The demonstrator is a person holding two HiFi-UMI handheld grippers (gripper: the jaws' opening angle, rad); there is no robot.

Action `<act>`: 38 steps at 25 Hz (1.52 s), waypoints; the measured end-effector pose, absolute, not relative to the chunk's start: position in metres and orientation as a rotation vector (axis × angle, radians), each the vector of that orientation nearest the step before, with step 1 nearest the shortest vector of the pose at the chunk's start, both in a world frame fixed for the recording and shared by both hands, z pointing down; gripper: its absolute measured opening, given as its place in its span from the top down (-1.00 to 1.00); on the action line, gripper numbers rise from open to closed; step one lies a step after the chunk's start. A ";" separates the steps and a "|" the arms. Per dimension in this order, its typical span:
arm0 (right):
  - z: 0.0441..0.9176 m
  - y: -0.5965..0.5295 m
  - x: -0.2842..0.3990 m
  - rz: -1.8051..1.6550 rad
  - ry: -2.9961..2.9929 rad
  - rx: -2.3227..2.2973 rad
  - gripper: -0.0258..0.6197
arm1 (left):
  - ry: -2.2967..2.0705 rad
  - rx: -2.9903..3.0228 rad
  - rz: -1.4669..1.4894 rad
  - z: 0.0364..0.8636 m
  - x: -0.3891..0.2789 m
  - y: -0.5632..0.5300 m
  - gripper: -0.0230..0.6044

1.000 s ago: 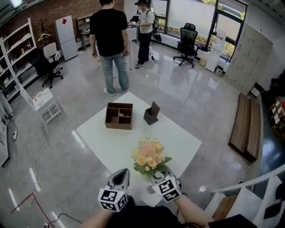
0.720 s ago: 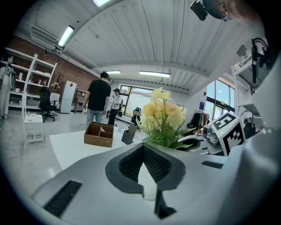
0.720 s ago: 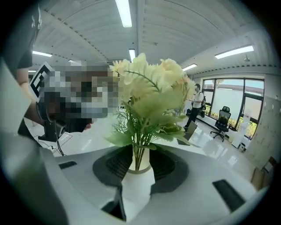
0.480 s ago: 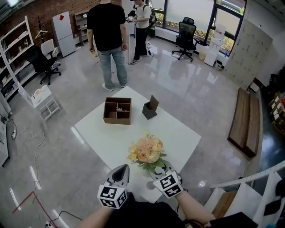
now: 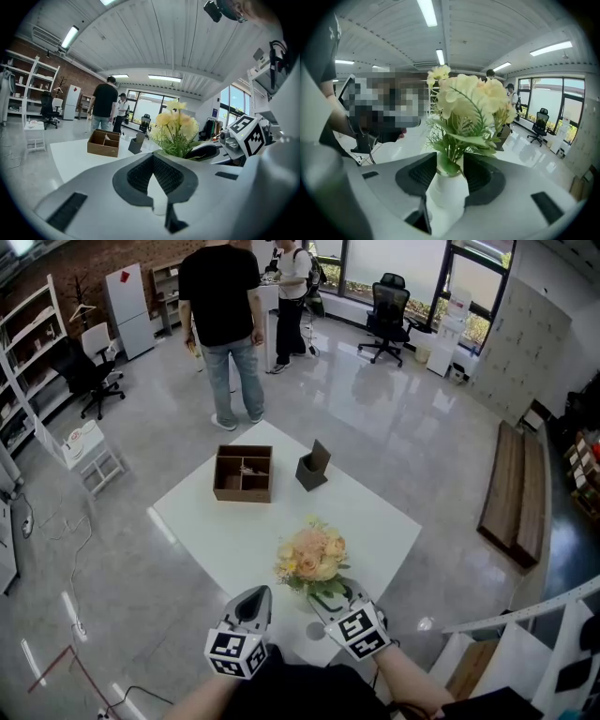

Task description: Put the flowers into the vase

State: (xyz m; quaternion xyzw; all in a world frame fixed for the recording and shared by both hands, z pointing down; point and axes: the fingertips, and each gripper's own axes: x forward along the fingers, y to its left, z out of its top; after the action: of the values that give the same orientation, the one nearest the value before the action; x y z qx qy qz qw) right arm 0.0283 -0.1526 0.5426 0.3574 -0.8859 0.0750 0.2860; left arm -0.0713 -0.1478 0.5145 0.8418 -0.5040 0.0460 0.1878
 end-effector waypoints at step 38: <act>0.493 -0.148 0.099 0.313 -2.450 1.691 0.91 | -1.385 2.442 0.192 0.506 -0.047 -0.147 0.92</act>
State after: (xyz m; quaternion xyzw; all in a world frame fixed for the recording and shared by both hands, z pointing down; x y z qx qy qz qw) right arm 0.0993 -0.1481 0.4934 0.5634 -0.8162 0.1043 0.0743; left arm -0.0472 -0.1468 0.5062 0.8563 -0.4855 0.0673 0.1630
